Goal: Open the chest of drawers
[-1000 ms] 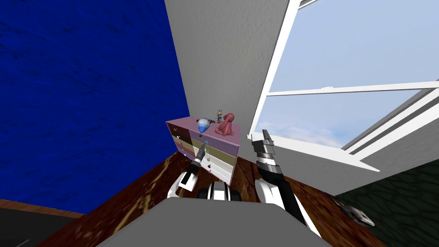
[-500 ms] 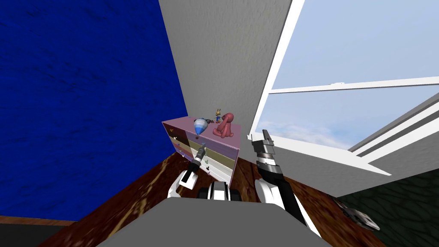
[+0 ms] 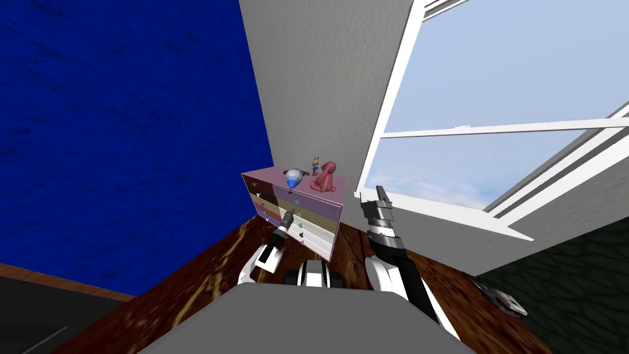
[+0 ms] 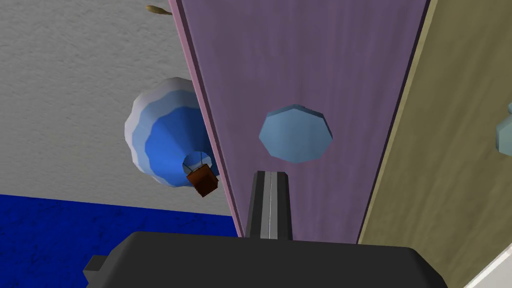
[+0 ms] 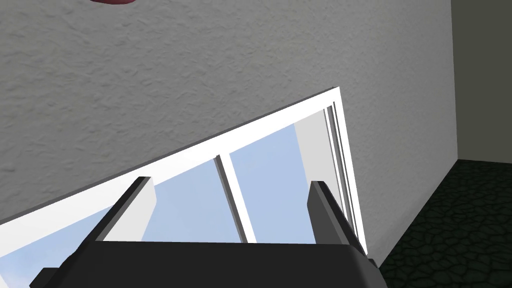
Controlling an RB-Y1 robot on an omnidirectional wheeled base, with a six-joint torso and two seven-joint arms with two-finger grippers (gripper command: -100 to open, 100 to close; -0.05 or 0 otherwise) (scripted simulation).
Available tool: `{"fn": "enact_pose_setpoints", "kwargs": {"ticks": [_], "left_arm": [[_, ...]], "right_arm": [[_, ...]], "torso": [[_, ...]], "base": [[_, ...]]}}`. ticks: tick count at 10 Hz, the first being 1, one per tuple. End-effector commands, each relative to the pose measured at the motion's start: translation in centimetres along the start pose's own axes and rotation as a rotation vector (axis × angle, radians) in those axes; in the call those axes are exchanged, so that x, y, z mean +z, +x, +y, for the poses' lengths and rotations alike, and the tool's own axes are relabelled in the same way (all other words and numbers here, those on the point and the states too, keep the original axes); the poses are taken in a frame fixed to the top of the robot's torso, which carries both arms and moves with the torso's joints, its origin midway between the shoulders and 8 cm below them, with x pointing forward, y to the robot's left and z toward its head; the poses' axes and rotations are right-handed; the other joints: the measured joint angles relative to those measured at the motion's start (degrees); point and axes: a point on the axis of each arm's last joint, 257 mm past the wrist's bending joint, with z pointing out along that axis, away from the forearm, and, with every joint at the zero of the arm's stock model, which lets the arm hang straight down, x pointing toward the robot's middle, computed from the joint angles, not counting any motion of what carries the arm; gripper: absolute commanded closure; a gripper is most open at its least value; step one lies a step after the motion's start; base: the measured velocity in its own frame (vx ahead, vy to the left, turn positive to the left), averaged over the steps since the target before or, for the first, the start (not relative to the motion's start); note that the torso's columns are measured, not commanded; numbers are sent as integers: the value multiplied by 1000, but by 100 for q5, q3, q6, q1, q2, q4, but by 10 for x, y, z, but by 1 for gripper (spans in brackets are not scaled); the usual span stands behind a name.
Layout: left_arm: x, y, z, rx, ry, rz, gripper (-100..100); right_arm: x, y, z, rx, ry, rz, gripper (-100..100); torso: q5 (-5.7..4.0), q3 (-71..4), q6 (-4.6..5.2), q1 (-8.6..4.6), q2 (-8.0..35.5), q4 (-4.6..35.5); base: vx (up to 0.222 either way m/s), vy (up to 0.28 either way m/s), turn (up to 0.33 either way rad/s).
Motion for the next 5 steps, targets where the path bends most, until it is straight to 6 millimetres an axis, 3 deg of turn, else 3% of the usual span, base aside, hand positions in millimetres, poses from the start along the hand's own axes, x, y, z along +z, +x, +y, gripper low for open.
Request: {"fn": "enact_pose_setpoints", "kwargs": {"ticks": [1, 2, 5], "left_arm": [[0, -1, 5, -1, -5, -5, -100], [0, -1, 7, -1, -7, -8, -100], [3, -1, 2, 0, -3, -7, -100]], "right_arm": [[0, 0, 0, 0, 0, 0, 0], [0, 0, 0, 0, 0, 0, 0], [0, 0, 0, 0, 0, 0, 0]], "torso": [[-3, -22, 0, -10, -37, -10], [-4, -20, -1, -10, -28, -10], [6, 41, 0, 23, 65, 20]], "base": [[154, -42, -23], [162, -67, -16], [73, -25, -9]]}}
